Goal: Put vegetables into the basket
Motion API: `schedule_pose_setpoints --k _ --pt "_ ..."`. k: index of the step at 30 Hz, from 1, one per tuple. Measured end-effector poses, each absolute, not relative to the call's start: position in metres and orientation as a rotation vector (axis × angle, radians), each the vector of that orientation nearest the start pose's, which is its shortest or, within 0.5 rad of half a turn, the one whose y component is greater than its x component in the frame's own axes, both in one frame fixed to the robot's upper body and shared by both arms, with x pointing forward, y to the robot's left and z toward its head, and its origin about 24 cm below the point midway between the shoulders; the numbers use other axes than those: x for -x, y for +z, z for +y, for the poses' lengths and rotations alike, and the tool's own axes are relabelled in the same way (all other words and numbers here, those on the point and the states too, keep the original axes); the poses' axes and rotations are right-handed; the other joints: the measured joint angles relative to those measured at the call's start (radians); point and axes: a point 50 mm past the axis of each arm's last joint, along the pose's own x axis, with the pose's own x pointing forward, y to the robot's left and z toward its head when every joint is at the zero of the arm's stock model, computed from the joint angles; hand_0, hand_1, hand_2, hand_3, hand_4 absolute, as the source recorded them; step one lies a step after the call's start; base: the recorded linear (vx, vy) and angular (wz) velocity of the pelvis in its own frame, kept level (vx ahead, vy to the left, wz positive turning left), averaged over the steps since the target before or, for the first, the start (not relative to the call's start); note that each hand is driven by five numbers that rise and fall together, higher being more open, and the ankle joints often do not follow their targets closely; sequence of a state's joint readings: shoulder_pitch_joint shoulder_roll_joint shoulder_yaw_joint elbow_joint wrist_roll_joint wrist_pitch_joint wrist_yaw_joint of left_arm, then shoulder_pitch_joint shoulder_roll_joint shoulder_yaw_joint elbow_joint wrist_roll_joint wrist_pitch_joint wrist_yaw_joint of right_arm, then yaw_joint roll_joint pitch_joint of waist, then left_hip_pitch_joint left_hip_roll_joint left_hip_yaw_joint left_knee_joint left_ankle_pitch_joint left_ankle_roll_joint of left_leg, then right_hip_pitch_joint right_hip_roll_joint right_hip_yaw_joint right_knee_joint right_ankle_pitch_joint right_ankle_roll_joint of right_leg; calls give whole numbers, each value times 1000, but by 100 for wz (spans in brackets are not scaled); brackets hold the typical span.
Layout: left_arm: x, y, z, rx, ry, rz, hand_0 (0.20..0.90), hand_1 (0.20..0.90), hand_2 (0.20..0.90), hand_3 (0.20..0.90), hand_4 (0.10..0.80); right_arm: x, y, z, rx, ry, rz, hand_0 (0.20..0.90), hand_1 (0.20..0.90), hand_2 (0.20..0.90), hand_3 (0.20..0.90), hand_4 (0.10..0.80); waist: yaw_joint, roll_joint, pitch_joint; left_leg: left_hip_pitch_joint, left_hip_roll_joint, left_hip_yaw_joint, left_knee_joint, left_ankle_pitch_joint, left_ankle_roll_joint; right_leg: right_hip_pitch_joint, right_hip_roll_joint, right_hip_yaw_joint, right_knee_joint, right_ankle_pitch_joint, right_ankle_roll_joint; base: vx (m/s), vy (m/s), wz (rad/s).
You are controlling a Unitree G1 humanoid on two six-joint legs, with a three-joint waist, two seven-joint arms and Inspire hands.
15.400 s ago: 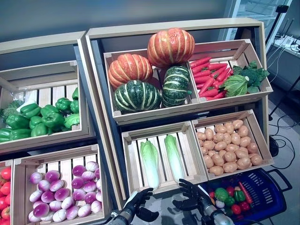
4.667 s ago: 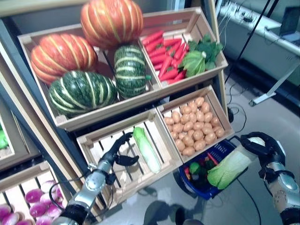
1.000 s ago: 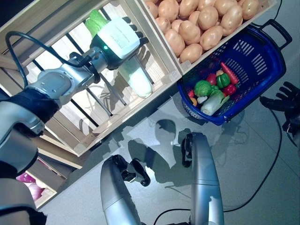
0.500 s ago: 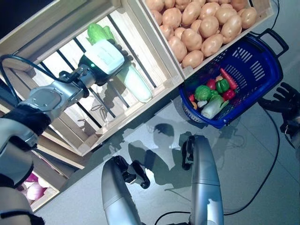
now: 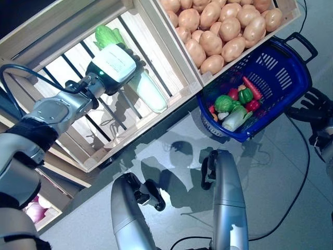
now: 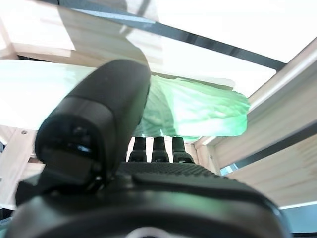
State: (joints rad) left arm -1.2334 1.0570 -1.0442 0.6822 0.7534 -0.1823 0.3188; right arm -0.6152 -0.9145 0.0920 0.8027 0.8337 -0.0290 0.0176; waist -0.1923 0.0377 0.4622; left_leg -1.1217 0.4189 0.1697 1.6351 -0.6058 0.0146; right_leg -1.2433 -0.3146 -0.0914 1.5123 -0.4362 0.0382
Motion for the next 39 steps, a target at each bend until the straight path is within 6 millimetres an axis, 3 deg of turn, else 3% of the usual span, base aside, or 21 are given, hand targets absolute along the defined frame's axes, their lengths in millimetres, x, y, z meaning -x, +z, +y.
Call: schedule_pose_setpoints --k 10,11,17,24,31,33,37,39 --pt "-381 252 247 -2178 15 -477 900 900 900 900 800 -316 154 -361 24 -301 -39 900 900 900 900 800 1 -35 -74 -86 40 -27 101 -40 -1 -92 -4 2 71 -1 -1 21 -10 -10" --pt "-382 252 247 -2177 23 -471 300 300 300 300 400 -314 153 -361 26 -299 -35 900 900 900 900 800 -1 -38 -76 -93 45 -28 111 -45 5 -98 -7 2 77 -1 -1 4 7 -12" --pt "-382 258 248 -2145 72 -473 300 300 300 300 400 -309 135 -349 10 -249 -7 900 900 900 900 800 -8 -52 -94 -114 50 -27 128 -50 10 -126 -19 -1 83 0 1 14 17 -9" --pt "-383 237 251 -2140 20 -424 300 300 300 300 400 -309 118 -332 -36 -184 12 900 900 900 900 800 -15 -53 -131 -56 50 -15 78 -45 -1 -69 -55 -35 41 2 4 62 23 -3" --pt "-376 207 267 -2009 -23 -344 300 300 300 300 400 -316 127 -308 -53 -78 -54 900 900 900 900 800 -35 -52 -133 75 47 13 -26 -28 -27 53 -54 -61 -29 1 -4 52 8 3" --pt "-372 192 273 -1912 -39 -306 300 300 300 300 400 -318 132 -300 -61 -54 -88 900 900 900 900 800 -34 -52 -134 143 40 38 -83 -19 -43 108 -49 -67 -73 2 -23 66 5 -1" --pt "-363 156 283 -1703 -43 -206 300 300 300 300 400 -321 125 -286 -72 -28 -90 900 900 900 900 800 -32 -52 -134 268 25 58 -198 1 -70 225 -36 -91 -166 6 -26 80 8 -3" --pt "-360 147 286 -1665 -56 -179 300 300 300 300 400 -322 126 -282 -78 -15 -104 900 900 900 900 800 -21 -53 -134 304 10 59 -233 5 -78 255 -34 -92 -188 7 -25 68 8 -6"
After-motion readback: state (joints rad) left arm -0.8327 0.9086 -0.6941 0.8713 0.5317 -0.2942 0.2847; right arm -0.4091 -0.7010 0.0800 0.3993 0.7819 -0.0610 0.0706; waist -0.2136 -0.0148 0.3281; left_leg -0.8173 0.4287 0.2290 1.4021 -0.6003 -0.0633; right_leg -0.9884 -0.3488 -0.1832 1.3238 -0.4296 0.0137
